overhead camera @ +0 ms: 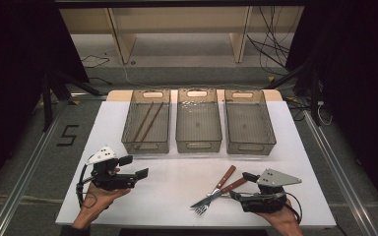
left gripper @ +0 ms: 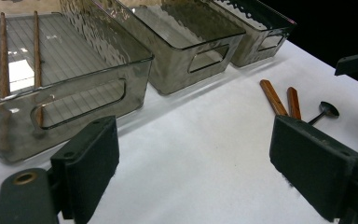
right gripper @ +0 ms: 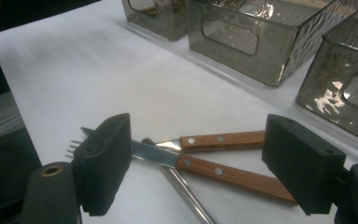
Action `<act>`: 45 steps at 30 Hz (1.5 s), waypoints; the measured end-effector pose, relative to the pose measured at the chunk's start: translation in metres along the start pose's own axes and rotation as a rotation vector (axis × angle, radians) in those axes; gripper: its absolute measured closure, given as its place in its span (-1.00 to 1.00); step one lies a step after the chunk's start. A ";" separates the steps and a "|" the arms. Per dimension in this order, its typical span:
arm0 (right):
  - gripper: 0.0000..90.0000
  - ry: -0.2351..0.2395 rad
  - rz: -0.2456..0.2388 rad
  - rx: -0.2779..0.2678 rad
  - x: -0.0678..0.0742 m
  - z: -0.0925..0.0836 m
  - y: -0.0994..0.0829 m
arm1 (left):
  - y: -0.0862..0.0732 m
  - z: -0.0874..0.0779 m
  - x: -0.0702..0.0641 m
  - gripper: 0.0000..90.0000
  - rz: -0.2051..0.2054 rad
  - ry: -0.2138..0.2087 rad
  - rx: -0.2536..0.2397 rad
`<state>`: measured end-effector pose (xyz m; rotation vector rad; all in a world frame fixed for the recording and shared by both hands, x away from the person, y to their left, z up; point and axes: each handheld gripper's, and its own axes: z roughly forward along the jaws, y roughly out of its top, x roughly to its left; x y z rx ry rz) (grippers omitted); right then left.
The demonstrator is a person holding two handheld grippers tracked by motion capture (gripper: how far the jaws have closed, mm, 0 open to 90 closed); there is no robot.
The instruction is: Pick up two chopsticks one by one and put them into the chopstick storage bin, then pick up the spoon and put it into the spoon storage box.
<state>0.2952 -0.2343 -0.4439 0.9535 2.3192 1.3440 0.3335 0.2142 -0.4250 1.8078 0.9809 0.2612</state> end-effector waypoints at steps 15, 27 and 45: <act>-0.45 0.001 -0.024 0.032 0.001 0.003 0.000 | -0.020 -0.013 -0.006 -0.66 0.041 0.036 -0.027; -0.41 0.026 -0.115 0.189 -0.001 0.007 0.007 | -0.028 -0.018 -0.011 -0.66 0.047 0.035 -0.053; -0.11 0.084 -0.250 0.500 -0.007 0.027 0.023 | -0.032 -0.020 -0.008 -0.66 0.054 0.043 -0.071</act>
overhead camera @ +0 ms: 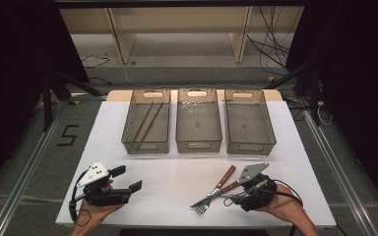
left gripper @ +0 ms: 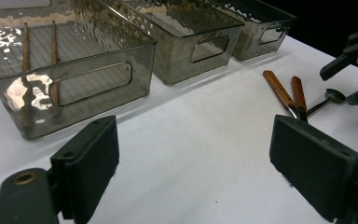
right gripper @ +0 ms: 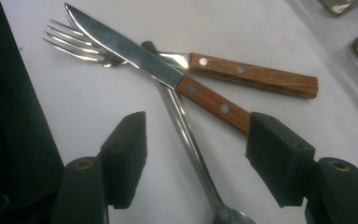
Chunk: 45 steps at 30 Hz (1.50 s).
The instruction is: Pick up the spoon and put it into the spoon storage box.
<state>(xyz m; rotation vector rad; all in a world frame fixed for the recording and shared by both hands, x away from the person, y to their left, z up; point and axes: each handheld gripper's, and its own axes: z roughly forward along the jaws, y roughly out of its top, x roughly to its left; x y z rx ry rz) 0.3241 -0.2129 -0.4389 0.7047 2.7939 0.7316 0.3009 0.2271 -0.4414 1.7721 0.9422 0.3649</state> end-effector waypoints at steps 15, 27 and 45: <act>0.22 0.014 -0.053 0.161 -0.003 0.014 0.007 | -0.001 0.000 0.001 -0.66 0.000 0.011 -0.033; 0.48 0.032 -0.109 0.253 -0.006 0.029 0.015 | -0.002 0.001 0.002 -0.66 -0.007 0.007 -0.026; 0.86 0.060 -0.163 0.373 0.001 0.030 0.021 | -0.003 0.001 0.002 -0.66 0.008 0.006 -0.016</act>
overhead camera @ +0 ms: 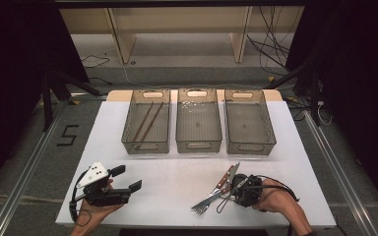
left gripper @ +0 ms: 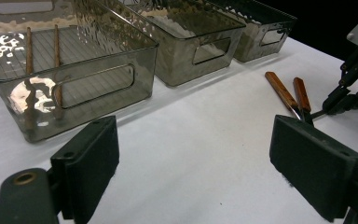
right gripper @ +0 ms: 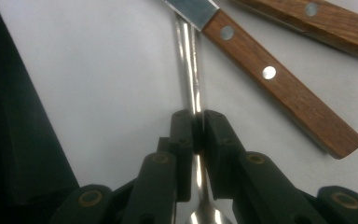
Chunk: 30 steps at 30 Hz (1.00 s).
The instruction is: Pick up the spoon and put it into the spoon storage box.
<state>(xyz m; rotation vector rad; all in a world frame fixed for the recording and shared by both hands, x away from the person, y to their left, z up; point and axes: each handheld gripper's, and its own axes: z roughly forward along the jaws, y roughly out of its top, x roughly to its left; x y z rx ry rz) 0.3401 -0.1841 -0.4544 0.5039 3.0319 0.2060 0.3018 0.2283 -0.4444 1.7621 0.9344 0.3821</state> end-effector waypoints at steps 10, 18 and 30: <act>0.91 0.000 -0.026 0.019 0.003 -0.003 -0.008 | 0.000 0.000 0.000 -0.66 0.002 0.003 0.003; 0.91 0.013 -0.007 0.011 0.004 -0.008 -0.020 | 0.000 0.000 0.000 -0.66 0.002 0.005 0.001; 0.91 0.012 0.040 -0.014 0.002 -0.014 -0.034 | 0.000 0.000 0.000 -0.66 0.002 0.006 0.002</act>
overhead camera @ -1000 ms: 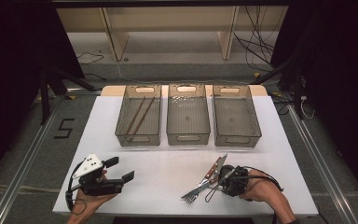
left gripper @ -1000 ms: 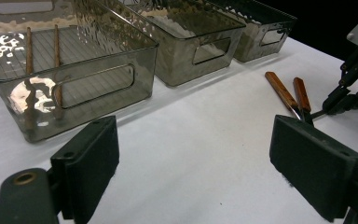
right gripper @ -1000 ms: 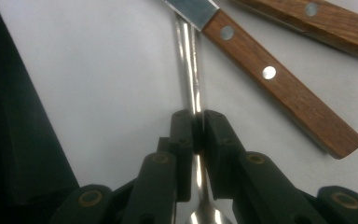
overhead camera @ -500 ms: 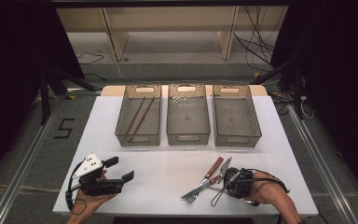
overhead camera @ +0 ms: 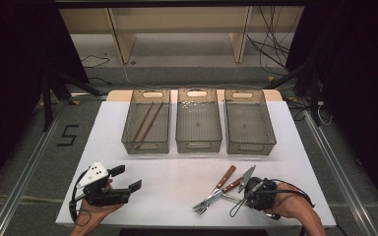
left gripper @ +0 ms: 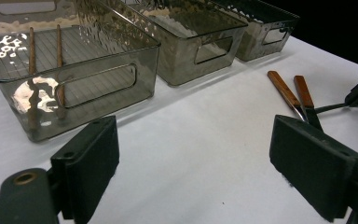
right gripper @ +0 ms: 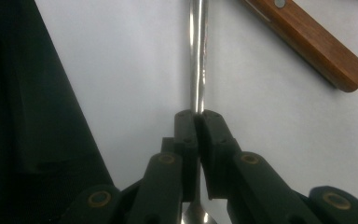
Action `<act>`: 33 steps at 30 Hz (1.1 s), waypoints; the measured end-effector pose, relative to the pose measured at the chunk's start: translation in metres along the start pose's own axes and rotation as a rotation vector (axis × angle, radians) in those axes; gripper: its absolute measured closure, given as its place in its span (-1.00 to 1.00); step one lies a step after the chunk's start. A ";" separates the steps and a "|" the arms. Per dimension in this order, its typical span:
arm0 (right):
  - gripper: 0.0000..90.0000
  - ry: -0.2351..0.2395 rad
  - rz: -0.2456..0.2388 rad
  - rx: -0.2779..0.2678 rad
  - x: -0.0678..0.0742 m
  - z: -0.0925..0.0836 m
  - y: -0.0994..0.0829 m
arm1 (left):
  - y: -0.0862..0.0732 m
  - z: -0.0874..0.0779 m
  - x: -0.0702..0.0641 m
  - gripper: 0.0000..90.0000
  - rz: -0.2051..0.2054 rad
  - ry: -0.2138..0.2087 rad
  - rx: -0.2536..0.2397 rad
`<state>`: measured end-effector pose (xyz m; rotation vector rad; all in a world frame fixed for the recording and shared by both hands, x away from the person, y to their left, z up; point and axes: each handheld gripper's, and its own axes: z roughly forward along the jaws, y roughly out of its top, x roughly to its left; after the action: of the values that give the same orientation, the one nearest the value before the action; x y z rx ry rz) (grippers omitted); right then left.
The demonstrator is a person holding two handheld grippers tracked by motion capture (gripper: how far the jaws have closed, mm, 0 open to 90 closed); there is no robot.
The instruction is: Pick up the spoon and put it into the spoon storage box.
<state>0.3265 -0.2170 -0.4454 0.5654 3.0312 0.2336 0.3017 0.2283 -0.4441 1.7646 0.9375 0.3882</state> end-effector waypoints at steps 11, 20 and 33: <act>0.91 -0.001 0.028 0.032 -0.003 -0.002 -0.009 | 0.000 0.000 0.000 -0.66 0.000 0.001 0.000; 0.91 -0.008 0.042 0.008 -0.004 -0.011 -0.017 | 0.000 -0.001 0.000 -0.66 -0.001 0.003 0.002; 0.91 -0.034 0.143 -0.264 -0.016 -0.040 -0.009 | 0.000 -0.002 0.002 -0.66 -0.019 0.018 -0.005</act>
<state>0.3349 -0.2369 -0.4074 0.7523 2.8627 0.6125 0.3022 0.2311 -0.4440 1.7496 0.9644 0.3947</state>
